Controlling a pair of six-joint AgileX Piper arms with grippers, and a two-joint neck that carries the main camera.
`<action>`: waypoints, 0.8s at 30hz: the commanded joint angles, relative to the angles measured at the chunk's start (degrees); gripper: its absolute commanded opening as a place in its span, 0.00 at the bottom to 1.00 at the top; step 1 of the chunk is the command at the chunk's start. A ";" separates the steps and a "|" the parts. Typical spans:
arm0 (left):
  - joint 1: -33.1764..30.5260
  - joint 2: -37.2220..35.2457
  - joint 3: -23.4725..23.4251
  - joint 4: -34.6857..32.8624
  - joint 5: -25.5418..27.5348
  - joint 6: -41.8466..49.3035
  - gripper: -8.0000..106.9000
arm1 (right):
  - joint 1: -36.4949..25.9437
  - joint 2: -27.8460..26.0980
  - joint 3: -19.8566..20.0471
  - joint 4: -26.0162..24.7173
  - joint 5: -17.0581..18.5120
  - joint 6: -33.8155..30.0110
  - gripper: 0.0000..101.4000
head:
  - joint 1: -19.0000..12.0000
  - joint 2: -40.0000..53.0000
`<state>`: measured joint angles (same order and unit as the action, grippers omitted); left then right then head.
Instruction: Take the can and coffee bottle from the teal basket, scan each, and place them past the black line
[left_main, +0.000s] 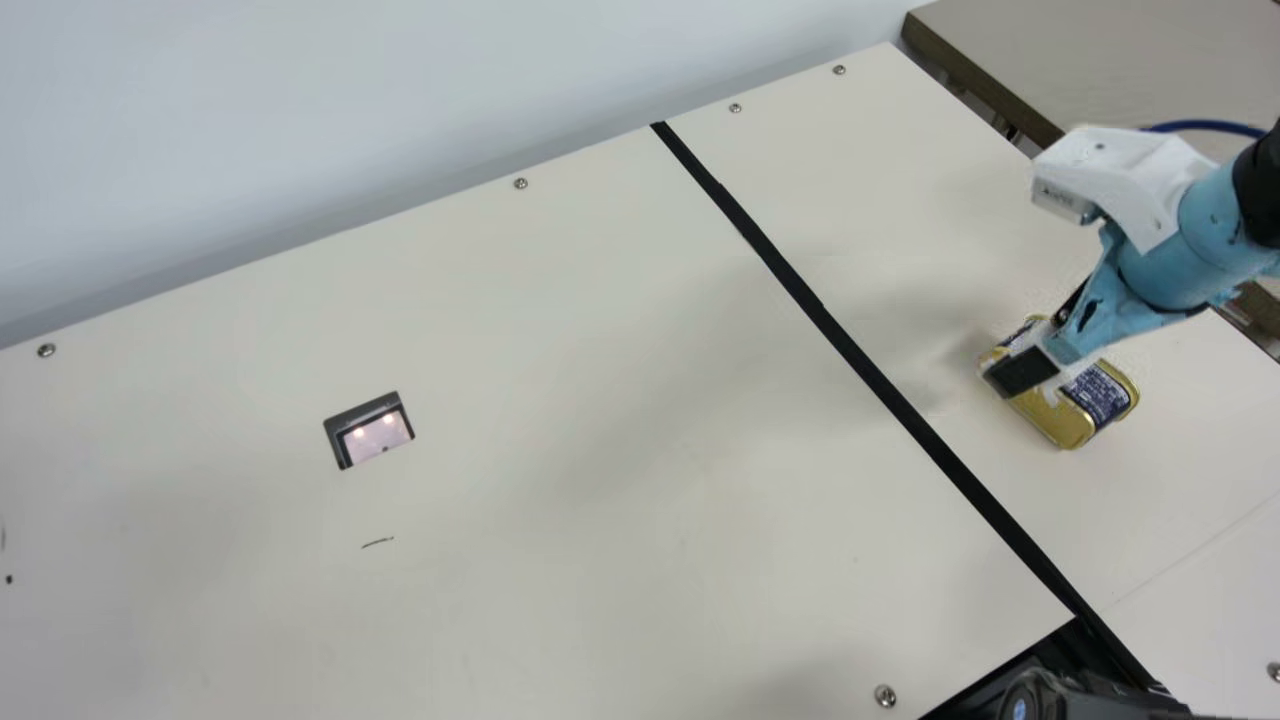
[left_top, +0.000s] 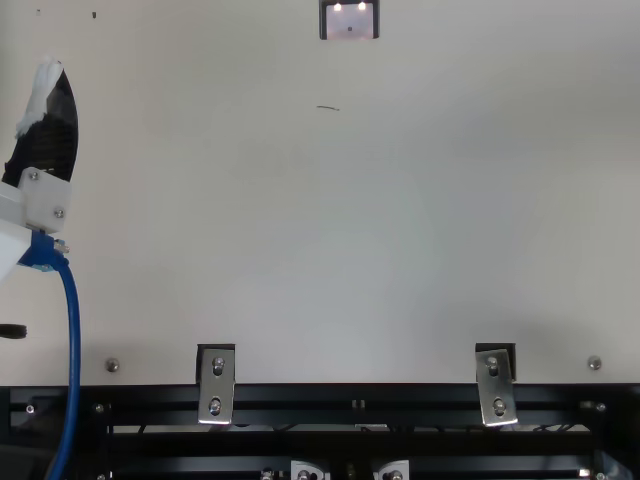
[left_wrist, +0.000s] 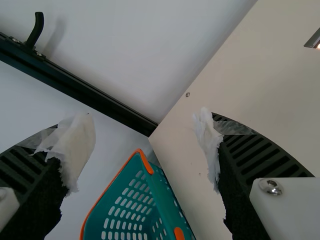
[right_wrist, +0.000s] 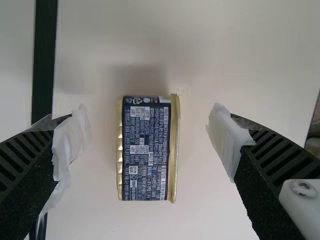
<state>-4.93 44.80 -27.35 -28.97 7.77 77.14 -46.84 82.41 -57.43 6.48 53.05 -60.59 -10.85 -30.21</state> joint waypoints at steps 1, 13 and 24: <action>0.00 0.00 0.00 0.00 0.00 0.00 0.85 | 1.14 -1.71 -0.92 0.70 1.34 -0.19 1.00 | -1.57 -0.51; 0.00 0.00 0.00 0.00 0.00 0.00 0.85 | 9.97 -10.87 -5.79 6.60 9.57 0.72 1.00 | -1.57 -0.51; 0.00 0.00 0.00 0.00 0.00 0.00 0.85 | 20.21 -22.09 -7.16 16.72 16.85 9.60 1.00 | -1.57 -0.51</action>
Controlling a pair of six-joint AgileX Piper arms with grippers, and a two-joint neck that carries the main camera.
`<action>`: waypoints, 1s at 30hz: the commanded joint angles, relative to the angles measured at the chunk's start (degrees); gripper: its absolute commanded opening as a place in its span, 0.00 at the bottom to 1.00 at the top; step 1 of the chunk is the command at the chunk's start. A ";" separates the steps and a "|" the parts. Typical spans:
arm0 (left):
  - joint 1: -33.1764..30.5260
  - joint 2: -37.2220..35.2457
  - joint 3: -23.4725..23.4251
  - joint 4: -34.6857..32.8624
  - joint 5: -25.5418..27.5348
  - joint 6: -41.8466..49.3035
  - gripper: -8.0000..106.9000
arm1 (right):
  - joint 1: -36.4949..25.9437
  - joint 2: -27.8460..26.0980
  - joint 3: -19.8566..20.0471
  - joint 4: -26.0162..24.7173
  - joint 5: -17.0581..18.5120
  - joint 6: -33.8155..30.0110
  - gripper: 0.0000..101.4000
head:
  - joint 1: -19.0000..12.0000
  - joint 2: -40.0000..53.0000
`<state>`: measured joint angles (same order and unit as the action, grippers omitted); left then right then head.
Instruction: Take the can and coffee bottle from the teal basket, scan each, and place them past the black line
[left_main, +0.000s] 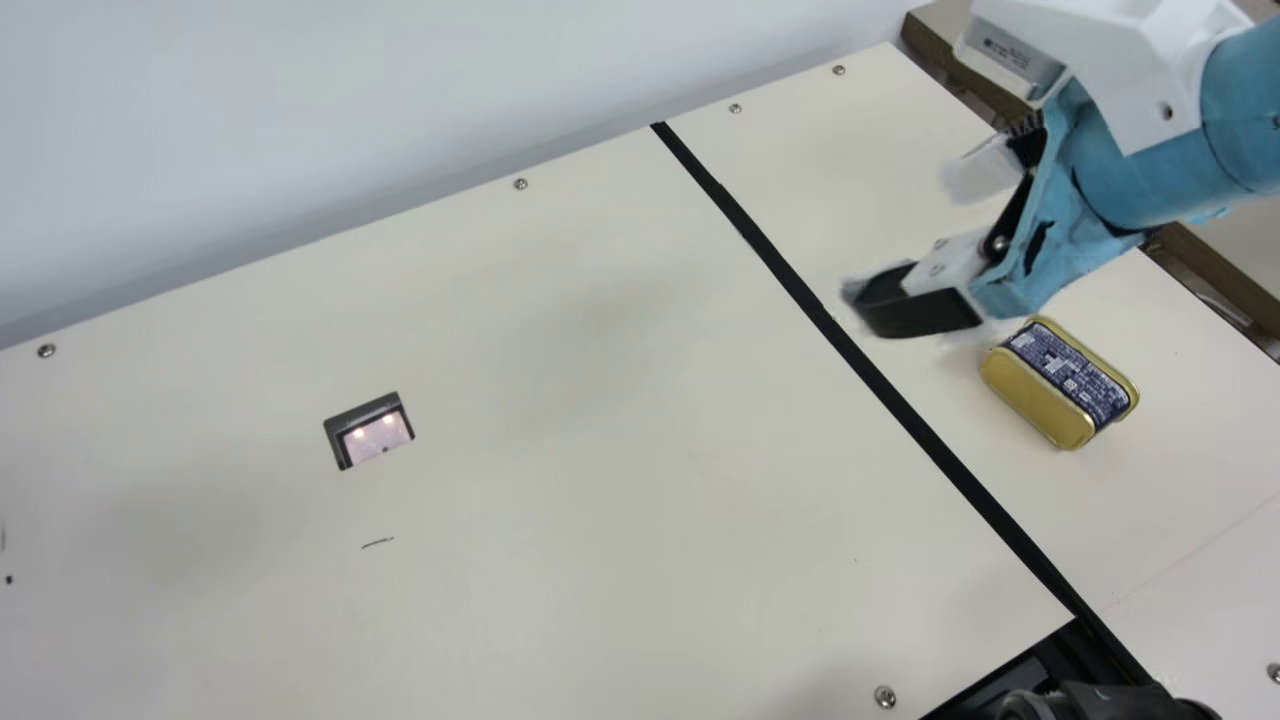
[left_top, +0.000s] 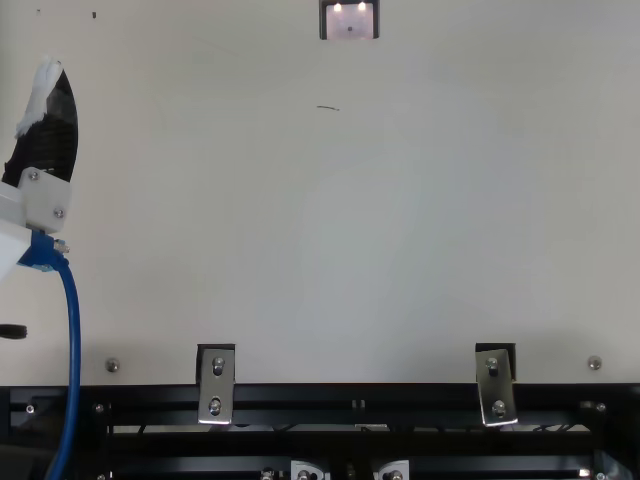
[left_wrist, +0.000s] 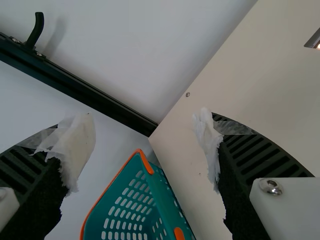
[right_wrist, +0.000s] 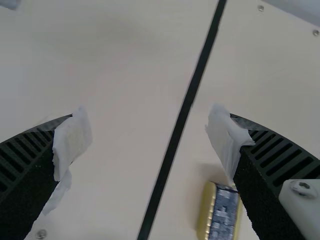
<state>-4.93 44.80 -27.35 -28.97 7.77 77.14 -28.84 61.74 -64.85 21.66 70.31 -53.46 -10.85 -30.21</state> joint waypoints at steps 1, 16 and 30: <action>0.00 0.00 0.00 0.00 0.00 0.00 0.85 | 3.57 -2.40 0.60 2.60 -0.41 4.00 1.00 | -1.57 -0.51; 0.00 0.00 0.00 0.00 0.00 0.00 0.85 | 15.17 -13.94 -0.60 18.92 -0.41 30.07 1.00 | -1.57 -0.51; 0.00 0.00 0.00 0.00 0.00 0.00 0.85 | 15.22 -15.22 -0.58 19.67 -0.28 32.64 1.00 | -1.57 -0.51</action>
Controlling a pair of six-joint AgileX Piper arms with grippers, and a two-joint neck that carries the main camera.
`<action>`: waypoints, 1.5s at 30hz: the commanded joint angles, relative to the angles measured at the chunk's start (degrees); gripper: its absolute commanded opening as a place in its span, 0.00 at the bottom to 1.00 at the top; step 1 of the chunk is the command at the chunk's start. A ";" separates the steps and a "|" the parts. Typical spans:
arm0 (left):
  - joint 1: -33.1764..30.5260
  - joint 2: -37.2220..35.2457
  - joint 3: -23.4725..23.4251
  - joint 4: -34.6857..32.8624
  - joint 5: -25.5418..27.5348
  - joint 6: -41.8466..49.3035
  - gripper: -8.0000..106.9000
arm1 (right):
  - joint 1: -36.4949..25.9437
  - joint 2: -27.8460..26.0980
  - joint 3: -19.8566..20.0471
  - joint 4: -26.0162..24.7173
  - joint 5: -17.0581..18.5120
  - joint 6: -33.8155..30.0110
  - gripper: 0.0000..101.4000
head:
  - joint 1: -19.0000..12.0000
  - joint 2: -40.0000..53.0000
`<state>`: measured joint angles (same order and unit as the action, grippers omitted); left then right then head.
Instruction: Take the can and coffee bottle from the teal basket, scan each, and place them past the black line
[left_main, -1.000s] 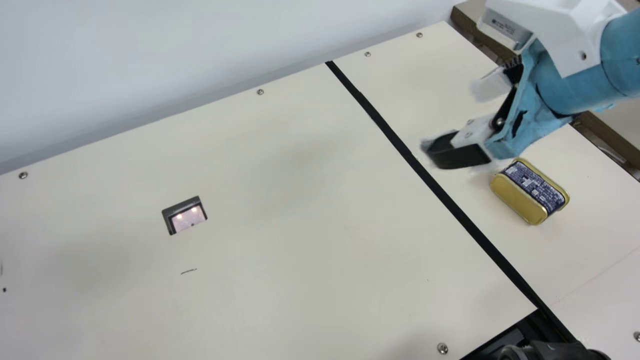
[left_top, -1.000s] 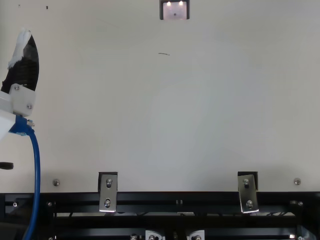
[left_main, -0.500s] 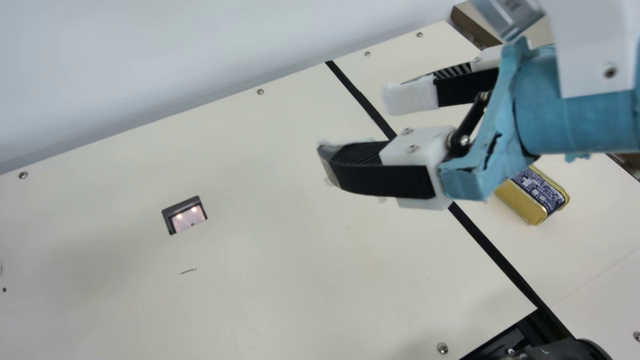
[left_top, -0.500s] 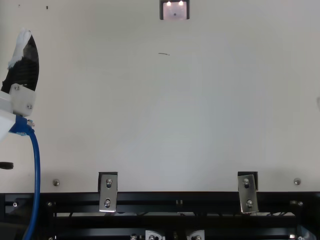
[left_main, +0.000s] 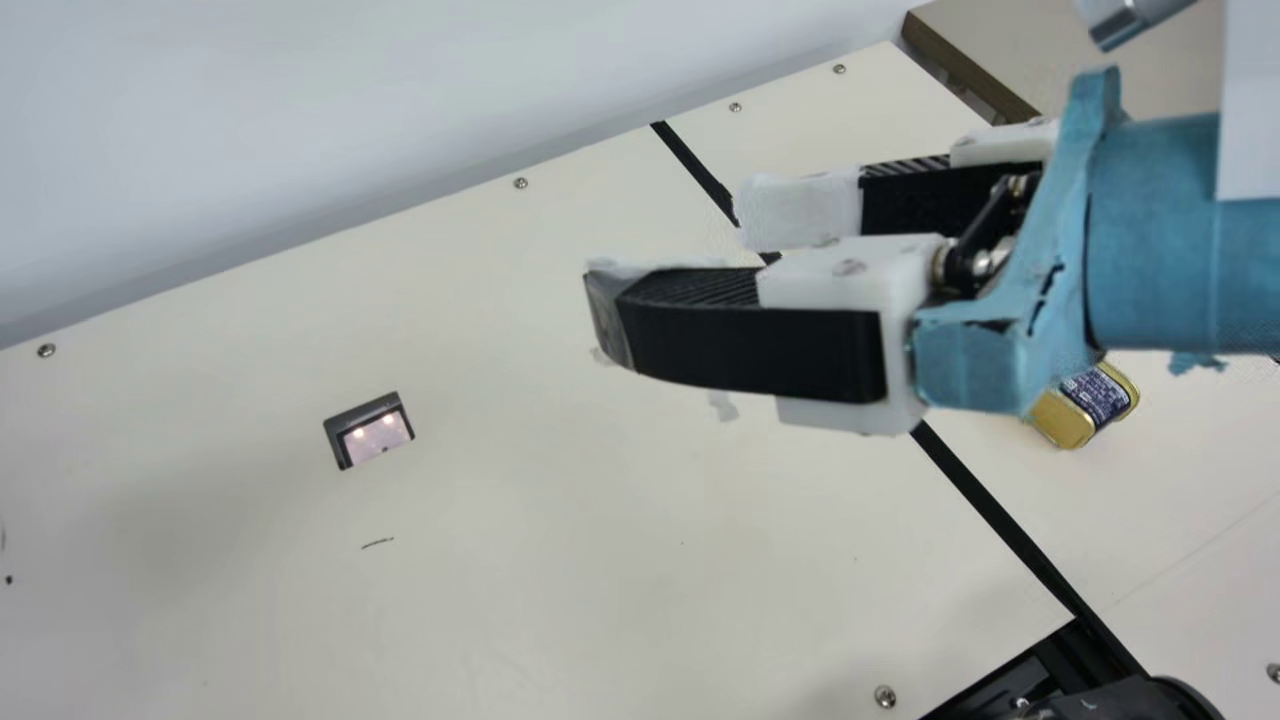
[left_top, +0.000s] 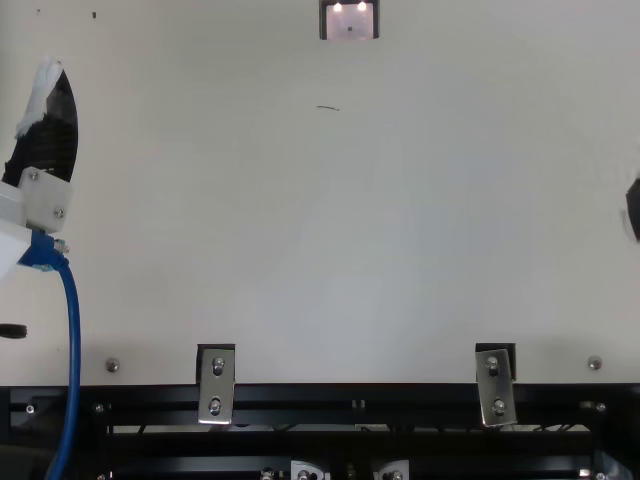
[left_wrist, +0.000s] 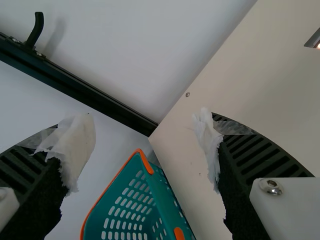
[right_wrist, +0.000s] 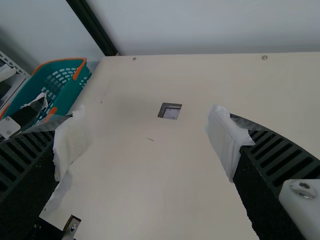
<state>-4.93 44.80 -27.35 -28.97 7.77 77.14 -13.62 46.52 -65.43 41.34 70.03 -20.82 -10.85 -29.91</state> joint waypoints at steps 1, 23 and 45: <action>0.00 0.00 0.00 0.00 0.00 0.00 0.85 | 0.00 0.00 0.00 0.00 0.00 0.00 1.00 | -1.57 -0.81; 0.00 0.00 0.00 0.00 0.00 0.00 0.85 | 0.00 0.00 0.00 0.00 0.00 0.00 1.00 | -9.65 39.59; 0.00 0.00 0.00 0.00 0.00 0.00 0.85 | 0.00 0.00 0.00 0.00 0.00 0.00 1.00 | -13.94 66.86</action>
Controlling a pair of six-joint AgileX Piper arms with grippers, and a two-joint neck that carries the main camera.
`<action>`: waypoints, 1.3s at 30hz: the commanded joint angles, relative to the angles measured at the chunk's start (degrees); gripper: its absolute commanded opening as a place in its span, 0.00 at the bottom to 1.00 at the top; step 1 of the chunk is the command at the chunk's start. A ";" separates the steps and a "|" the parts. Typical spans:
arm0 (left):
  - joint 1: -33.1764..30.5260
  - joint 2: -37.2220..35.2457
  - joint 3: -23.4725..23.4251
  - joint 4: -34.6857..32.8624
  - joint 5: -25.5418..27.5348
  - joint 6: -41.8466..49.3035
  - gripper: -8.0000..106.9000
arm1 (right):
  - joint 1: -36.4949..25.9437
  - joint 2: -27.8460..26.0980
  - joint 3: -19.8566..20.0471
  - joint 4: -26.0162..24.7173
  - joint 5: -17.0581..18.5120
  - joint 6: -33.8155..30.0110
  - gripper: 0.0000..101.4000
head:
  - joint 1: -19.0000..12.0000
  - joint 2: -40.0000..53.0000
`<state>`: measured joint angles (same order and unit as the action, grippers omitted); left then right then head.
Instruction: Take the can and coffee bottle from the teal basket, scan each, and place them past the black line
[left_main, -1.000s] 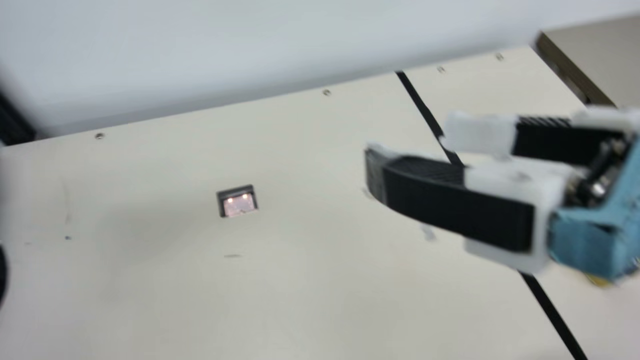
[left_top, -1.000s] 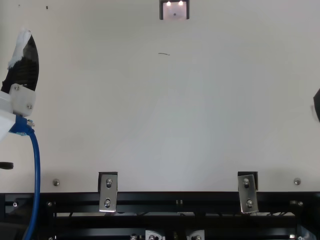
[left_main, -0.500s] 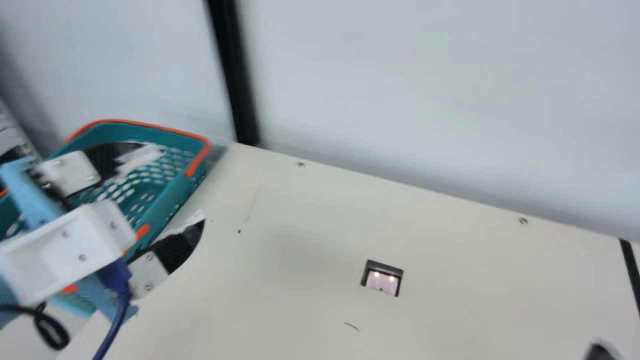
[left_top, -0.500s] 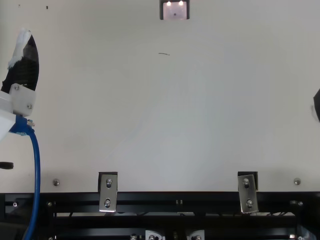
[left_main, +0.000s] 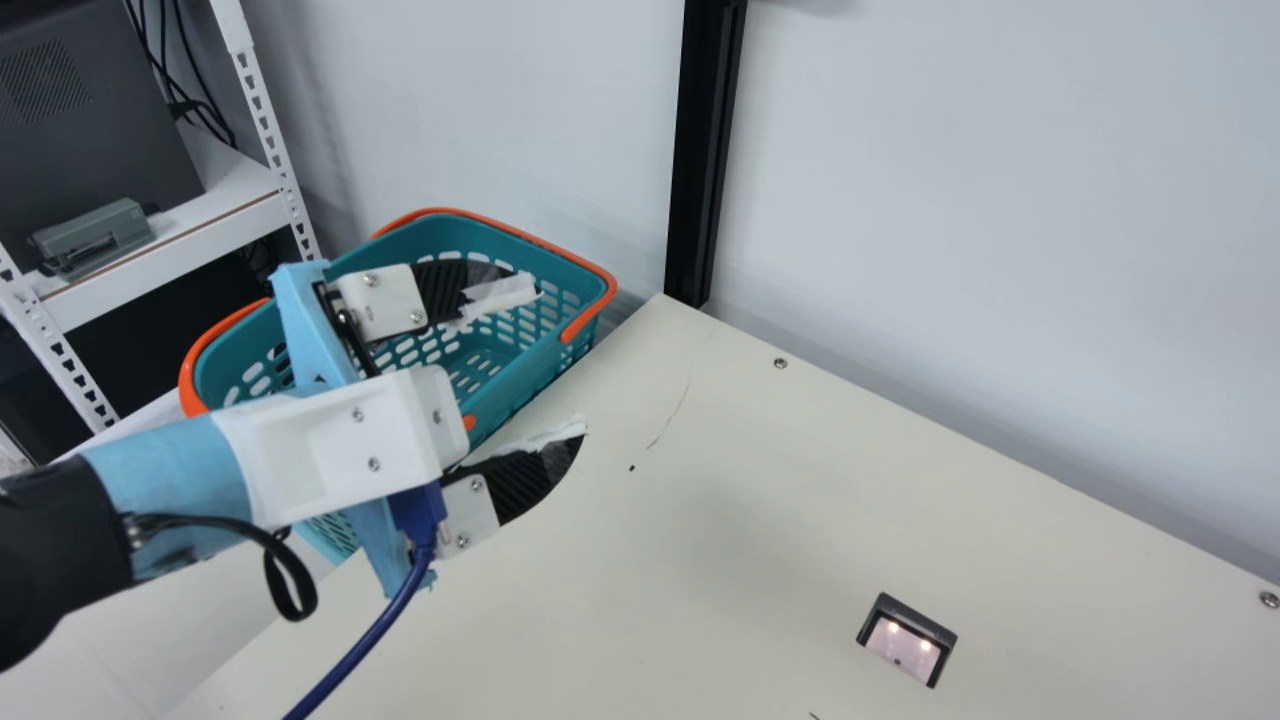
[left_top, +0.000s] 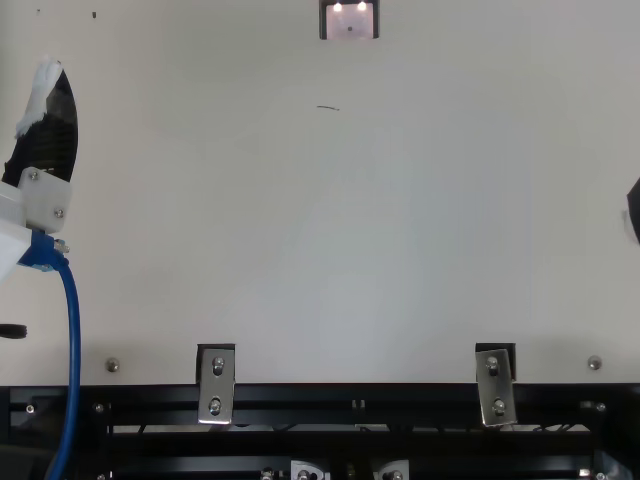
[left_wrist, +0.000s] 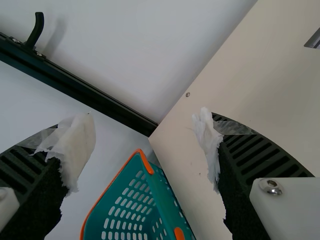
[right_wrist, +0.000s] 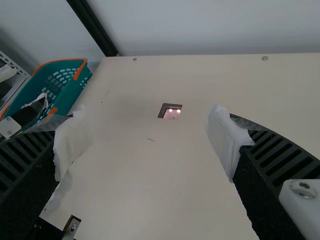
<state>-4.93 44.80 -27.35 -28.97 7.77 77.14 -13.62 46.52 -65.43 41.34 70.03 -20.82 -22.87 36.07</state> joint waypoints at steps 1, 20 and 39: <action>0.00 0.00 0.00 0.00 0.00 0.00 0.85 | 0.00 0.00 0.00 0.00 0.00 0.00 1.00 | -1.92 0.87; 11.96 19.74 -15.86 17.20 -1.79 -20.37 0.85 | 0.00 0.00 0.00 0.00 -0.05 0.00 1.00 | -1.92 0.87; 23.16 45.95 -44.12 25.38 14.32 -36.88 0.85 | 0.00 0.00 0.00 0.00 -0.05 0.00 1.00 | -1.92 0.87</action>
<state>17.76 88.61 -68.82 -3.83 20.08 41.81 -13.62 46.52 -65.43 41.34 69.98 -20.82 -22.87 36.07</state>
